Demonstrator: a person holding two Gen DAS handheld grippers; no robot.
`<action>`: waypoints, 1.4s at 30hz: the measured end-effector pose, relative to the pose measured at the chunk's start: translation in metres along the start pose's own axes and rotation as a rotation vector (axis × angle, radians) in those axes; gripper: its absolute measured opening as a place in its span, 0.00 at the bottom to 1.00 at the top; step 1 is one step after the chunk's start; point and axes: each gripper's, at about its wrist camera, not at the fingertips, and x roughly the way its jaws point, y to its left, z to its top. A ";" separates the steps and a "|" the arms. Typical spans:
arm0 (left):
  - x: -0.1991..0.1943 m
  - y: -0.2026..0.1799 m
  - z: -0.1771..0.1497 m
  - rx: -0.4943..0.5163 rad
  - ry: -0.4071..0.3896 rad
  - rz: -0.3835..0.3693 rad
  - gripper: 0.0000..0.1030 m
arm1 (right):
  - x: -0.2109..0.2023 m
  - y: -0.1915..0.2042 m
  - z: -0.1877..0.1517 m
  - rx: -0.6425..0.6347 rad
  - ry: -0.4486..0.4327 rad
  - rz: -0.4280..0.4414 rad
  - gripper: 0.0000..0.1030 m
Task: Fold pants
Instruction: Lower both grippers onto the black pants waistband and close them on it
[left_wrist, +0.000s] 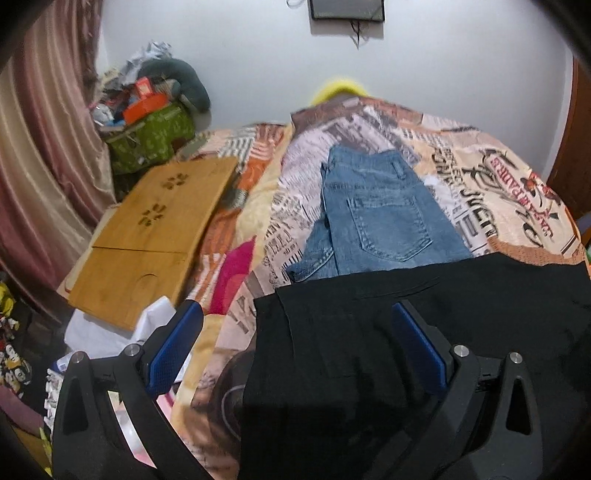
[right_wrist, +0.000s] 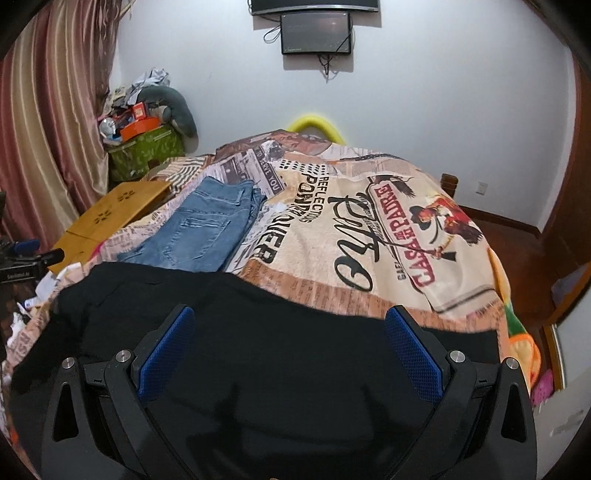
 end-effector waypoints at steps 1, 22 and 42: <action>0.010 0.001 0.001 -0.005 0.032 -0.015 1.00 | 0.007 -0.003 0.003 -0.005 0.011 0.009 0.99; 0.132 0.025 -0.006 -0.228 0.418 -0.217 0.63 | 0.156 0.013 0.002 -0.158 0.378 0.252 0.69; 0.106 0.021 0.014 -0.194 0.337 -0.177 0.14 | 0.145 0.034 -0.009 -0.156 0.344 0.167 0.07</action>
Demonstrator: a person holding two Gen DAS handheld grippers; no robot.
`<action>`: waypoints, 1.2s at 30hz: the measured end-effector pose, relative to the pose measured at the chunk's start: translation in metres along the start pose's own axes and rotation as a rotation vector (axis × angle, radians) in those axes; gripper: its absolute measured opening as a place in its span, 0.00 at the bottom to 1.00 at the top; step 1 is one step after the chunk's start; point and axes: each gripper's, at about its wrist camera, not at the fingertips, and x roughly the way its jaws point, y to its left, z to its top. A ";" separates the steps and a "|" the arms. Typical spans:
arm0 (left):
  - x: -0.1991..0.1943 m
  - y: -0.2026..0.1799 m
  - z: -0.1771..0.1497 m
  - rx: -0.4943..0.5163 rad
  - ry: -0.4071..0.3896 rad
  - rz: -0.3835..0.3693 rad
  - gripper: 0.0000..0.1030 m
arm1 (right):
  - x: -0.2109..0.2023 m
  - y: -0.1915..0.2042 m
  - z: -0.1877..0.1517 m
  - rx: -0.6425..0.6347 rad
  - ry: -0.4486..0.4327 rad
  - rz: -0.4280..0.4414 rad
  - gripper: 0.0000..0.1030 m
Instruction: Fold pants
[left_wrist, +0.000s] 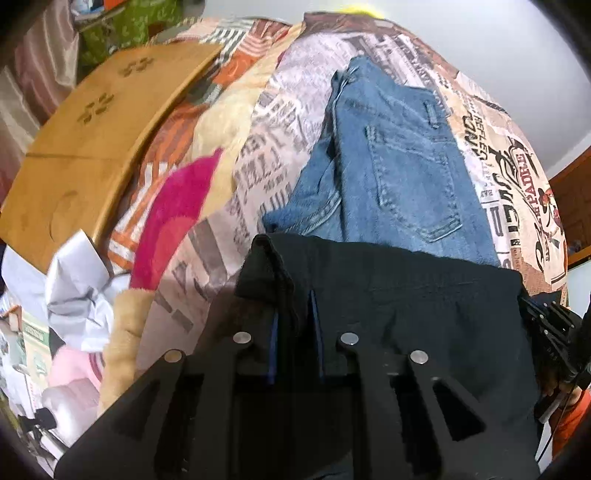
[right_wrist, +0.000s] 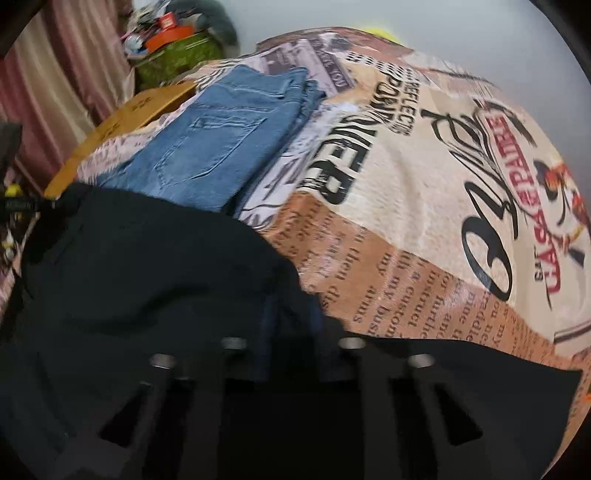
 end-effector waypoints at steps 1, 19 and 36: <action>-0.004 -0.003 0.001 0.013 -0.013 0.008 0.14 | 0.001 0.000 0.001 -0.009 0.003 -0.004 0.07; -0.103 -0.027 0.017 0.100 -0.243 0.023 0.13 | -0.089 0.009 0.032 -0.030 -0.219 -0.096 0.06; -0.171 -0.007 -0.079 0.153 -0.309 0.048 0.13 | -0.173 0.069 -0.046 -0.041 -0.247 -0.012 0.06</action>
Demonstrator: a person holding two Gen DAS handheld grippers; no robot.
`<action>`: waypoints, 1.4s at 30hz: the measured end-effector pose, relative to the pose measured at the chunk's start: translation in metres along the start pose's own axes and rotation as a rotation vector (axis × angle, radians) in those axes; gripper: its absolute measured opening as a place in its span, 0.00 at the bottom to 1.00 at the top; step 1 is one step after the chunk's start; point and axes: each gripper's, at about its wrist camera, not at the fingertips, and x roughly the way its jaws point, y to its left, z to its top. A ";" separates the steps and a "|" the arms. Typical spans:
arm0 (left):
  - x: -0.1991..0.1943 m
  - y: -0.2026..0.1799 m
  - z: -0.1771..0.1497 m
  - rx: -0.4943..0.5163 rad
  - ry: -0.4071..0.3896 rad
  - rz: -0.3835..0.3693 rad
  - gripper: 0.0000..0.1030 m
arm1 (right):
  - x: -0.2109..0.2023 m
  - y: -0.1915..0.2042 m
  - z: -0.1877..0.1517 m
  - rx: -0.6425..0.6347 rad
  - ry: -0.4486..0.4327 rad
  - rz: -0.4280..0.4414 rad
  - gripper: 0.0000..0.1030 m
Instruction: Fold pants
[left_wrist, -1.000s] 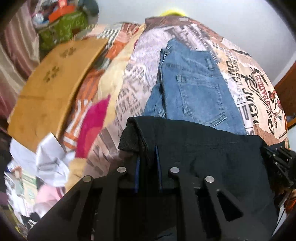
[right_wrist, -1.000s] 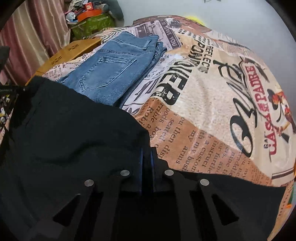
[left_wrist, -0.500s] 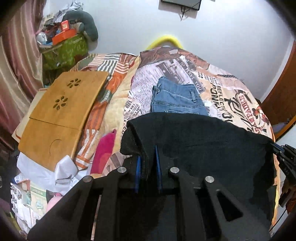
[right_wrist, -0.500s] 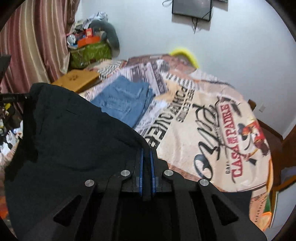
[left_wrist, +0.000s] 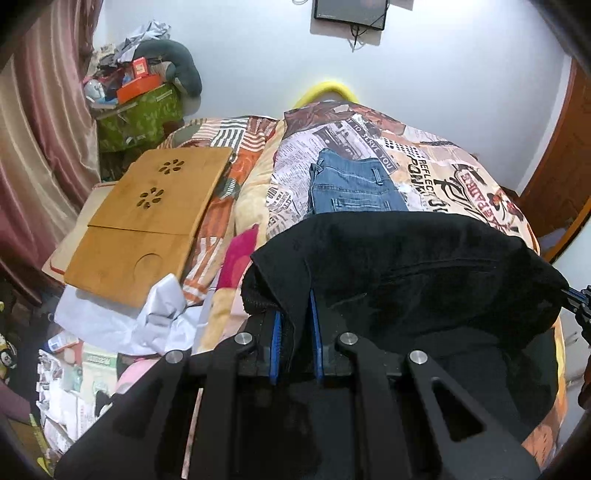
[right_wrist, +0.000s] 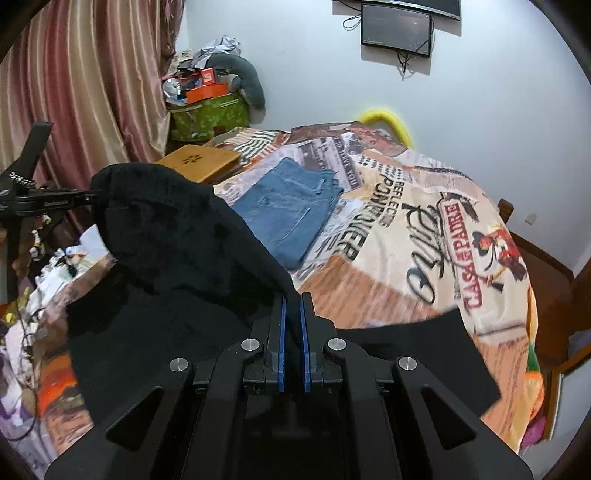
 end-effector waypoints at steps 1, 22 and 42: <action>-0.005 0.001 -0.005 0.003 -0.003 0.001 0.13 | -0.003 0.003 -0.005 0.010 0.000 0.004 0.06; -0.005 0.034 -0.132 -0.057 0.141 0.101 0.13 | 0.004 0.050 -0.103 0.118 0.158 0.086 0.07; -0.045 0.028 -0.113 -0.025 0.076 0.230 0.48 | -0.043 0.011 -0.122 0.219 0.154 0.002 0.33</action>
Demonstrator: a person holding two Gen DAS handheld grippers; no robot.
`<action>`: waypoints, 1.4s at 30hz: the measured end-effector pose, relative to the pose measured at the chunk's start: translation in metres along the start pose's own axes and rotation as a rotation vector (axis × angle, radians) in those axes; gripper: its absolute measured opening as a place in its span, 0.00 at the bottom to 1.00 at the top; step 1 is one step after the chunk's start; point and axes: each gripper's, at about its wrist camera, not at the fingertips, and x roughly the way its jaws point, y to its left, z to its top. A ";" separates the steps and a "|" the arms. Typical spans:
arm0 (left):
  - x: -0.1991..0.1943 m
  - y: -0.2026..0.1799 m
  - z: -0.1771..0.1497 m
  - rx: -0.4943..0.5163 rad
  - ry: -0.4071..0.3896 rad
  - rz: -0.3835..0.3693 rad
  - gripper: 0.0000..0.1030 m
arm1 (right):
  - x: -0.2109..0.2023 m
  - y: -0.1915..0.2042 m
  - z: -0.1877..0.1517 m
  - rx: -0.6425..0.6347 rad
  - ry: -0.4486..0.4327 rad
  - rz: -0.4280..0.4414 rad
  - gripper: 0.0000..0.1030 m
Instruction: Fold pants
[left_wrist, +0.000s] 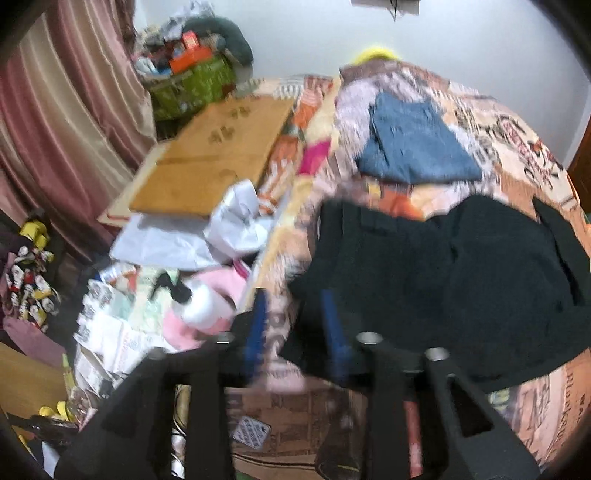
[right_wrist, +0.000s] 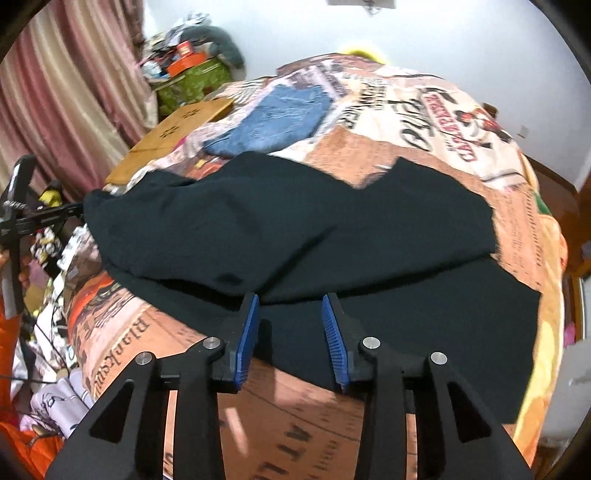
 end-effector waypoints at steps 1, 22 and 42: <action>-0.008 -0.001 0.004 -0.007 -0.034 0.000 0.61 | -0.004 -0.006 0.001 0.012 -0.009 -0.008 0.33; 0.020 -0.166 0.075 0.235 -0.091 -0.218 0.87 | 0.029 -0.095 0.085 0.083 -0.065 -0.118 0.47; 0.108 -0.215 0.070 0.241 0.074 -0.268 0.87 | 0.173 -0.138 0.149 0.074 0.108 -0.158 0.41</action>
